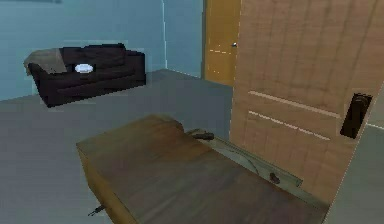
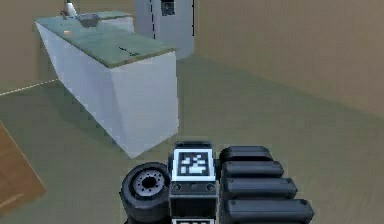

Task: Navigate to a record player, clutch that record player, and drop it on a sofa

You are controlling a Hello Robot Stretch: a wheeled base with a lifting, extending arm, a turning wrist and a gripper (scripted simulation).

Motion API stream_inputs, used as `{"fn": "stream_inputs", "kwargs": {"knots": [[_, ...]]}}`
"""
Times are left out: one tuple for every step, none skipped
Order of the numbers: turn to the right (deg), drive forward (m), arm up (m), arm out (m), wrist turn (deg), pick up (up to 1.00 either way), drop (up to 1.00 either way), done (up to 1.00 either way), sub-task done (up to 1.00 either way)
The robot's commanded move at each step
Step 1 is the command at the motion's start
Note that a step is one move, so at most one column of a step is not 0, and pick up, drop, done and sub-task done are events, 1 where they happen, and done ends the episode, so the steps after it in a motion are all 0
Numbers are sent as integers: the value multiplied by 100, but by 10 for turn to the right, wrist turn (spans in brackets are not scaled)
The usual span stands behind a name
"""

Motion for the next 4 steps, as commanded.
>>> {"fn": "stream_inputs", "kwargs": {"knots": [[240, 0, 0, 0, 0, 0, 0, 0, 0], [0, 5, 0, 0, 0, 0, 0, 0, 0], [-450, 0, 0, 0, 0, 0, 0, 0, 0], [-60, 0, 0, 0, 0, 0, 0, 0, 0]]}}
